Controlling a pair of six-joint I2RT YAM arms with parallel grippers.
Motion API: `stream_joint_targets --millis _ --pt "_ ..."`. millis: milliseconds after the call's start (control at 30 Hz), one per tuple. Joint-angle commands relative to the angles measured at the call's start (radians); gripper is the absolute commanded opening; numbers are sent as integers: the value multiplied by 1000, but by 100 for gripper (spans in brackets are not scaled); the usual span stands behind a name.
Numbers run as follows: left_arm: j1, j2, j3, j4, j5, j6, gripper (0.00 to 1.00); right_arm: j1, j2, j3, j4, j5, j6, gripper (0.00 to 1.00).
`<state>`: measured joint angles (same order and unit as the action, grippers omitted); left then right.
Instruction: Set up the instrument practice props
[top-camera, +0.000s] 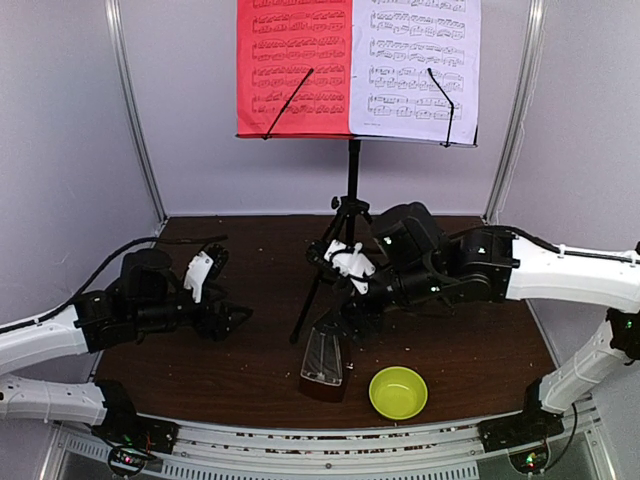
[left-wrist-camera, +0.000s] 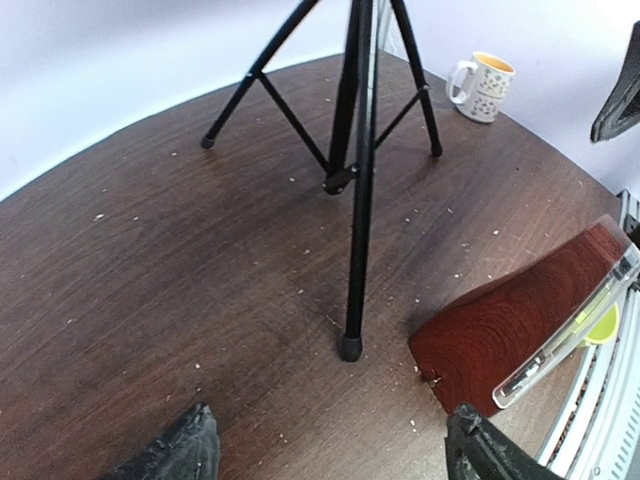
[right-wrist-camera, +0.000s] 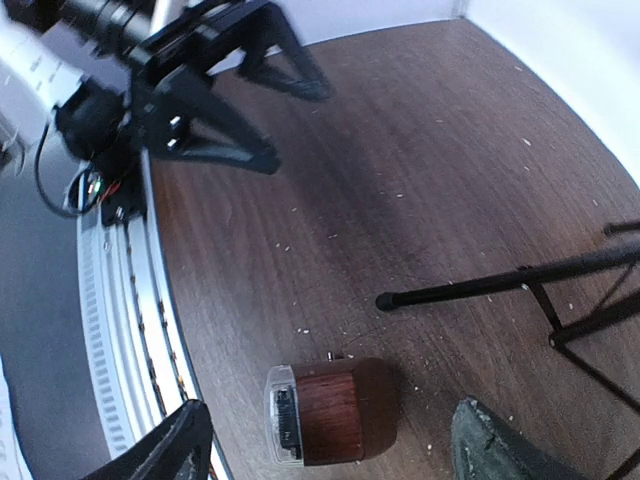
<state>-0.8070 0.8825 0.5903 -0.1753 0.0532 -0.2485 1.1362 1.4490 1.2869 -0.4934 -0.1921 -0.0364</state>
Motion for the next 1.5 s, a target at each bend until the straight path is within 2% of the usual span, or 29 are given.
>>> stream_joint_targets --millis 0,100,233,300,400,667,1000,1333,1467 --pt "-3 -65 8 -16 -104 -74 81 29 -65 26 -2 312 428 84" --pt "-3 -112 7 -27 -133 -99 83 83 -36 117 -138 491 701 92" --pt "-3 -174 14 -48 -159 -107 83 157 149 467 -547 674 958 99" --pt "-3 -192 20 -49 -169 -103 84 181 261 618 -730 714 1036 100" --pt "-3 -195 44 -57 -181 -93 84 195 344 740 -837 684 1139 100" --pt "-3 -203 60 -54 -181 -88 84 233 418 736 -877 611 1393 100" --pt "-4 -253 44 -72 -165 -74 85 244 537 769 -870 603 1569 98" --pt "-3 -257 45 -124 -174 -80 84 240 652 771 -859 556 1671 81" --pt "-3 -265 31 -138 -173 -67 84 240 698 811 -925 558 1735 79"
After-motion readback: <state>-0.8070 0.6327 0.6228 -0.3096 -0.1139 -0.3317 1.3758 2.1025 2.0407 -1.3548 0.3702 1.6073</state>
